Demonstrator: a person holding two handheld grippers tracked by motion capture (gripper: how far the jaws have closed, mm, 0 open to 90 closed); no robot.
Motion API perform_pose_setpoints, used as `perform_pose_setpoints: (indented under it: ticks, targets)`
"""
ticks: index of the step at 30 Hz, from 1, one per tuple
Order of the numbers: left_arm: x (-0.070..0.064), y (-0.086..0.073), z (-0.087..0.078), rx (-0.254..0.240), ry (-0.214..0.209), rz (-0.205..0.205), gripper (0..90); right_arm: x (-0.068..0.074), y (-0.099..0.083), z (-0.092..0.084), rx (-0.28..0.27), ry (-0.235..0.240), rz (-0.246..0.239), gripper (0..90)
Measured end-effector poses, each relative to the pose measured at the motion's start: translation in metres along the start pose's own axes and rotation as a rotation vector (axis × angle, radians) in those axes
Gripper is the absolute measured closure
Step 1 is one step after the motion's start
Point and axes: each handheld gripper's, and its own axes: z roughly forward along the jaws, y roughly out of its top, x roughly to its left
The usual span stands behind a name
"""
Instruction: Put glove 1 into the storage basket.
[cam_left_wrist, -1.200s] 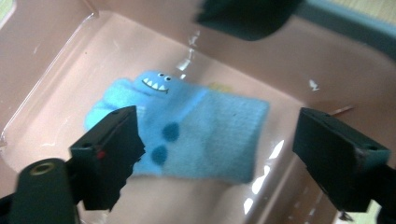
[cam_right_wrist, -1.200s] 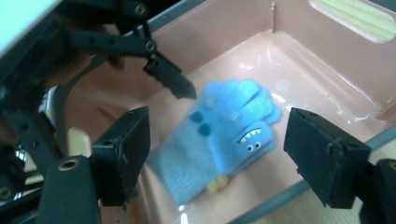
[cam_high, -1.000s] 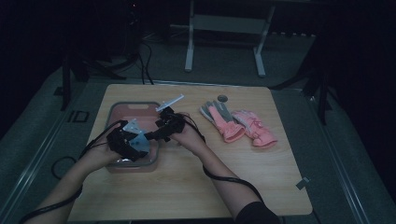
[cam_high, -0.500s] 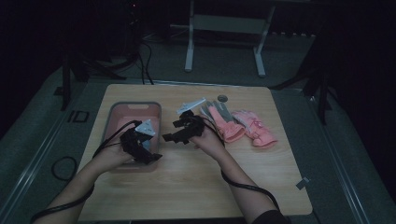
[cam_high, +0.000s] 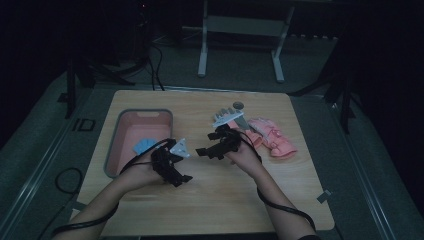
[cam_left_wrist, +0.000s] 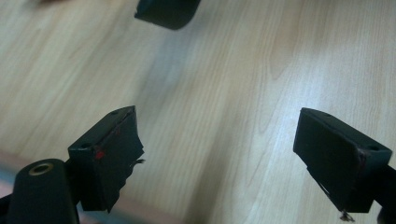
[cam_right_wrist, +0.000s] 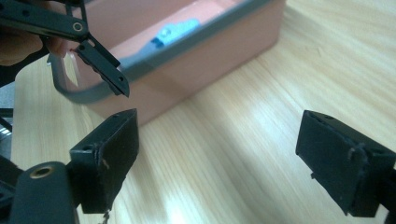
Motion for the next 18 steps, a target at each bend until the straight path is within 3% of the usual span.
perform_pose_setpoints:
  ticks: [5, 9, 12, 16, 18]
  targets:
    - [-0.008, 0.005, 0.014, -0.002, -0.039, -0.019, 14.8, -0.007, -0.012, -0.010, -0.009, -0.010, 0.033, 12.8]
    - [-0.016, 0.008, 0.025, 0.009, -0.073, 0.005, 14.7, -0.010, -0.022, -0.017, -0.005, -0.010, 0.036, 12.6]
    - [-0.021, 0.009, 0.032, 0.012, -0.104, 0.021, 13.1, -0.012, -0.029, -0.021, 0.018, -0.039, 0.049, 13.2]
    - [-0.028, 0.009, 0.042, 0.038, -0.125, 0.035, 8.6, -0.014, -0.040, -0.024, 0.045, -0.053, 0.040, 14.0]
    - [-0.030, 0.008, 0.047, 0.044, -0.127, 0.033, 7.4, -0.013, -0.046, -0.026, 0.031, -0.064, 0.014, 14.0]
